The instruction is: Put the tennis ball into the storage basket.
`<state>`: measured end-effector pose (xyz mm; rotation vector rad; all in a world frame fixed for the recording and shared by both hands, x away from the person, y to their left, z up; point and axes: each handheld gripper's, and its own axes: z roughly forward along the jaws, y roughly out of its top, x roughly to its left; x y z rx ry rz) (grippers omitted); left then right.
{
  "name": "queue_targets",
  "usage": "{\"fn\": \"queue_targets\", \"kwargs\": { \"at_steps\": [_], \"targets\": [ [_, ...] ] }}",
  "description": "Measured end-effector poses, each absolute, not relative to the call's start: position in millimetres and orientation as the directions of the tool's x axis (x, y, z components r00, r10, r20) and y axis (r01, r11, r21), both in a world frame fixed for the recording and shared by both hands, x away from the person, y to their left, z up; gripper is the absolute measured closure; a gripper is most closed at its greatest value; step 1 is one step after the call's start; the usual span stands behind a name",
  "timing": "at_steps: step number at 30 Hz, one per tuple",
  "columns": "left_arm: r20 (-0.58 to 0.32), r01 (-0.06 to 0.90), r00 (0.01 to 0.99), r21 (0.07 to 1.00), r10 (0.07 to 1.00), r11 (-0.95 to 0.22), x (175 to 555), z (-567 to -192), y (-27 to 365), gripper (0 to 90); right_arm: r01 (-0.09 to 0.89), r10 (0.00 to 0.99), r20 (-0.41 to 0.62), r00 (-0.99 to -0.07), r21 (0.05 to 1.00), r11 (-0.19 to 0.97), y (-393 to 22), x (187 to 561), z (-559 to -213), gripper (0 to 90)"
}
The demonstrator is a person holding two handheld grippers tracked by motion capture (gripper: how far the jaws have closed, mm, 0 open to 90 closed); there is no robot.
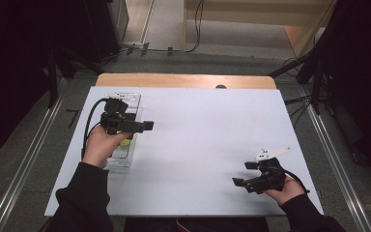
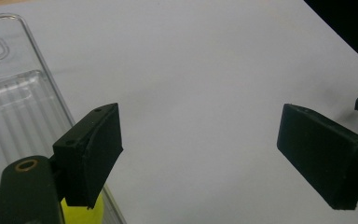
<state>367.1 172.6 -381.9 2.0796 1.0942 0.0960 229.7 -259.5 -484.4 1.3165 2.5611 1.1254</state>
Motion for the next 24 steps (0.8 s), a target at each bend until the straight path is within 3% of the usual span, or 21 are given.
{"fn": "queue_targets", "kwargs": {
  "at_steps": [16, 24],
  "targets": [
    [-0.309, 0.66, 0.678, 0.657, 0.667, -0.365, 357, -394, 156, 15.9, 0.687, 0.719, 0.27, -0.641, 0.62, 0.379, -258, 232, -484, 14.6],
    [-0.286, 0.641, 0.698, 0.657, 0.656, -0.396, 351, -400, 150, 15.9, 0.681, 0.713, 0.27, -0.648, 0.624, 0.383, -256, 234, -484, 14.6]
  ]
}}
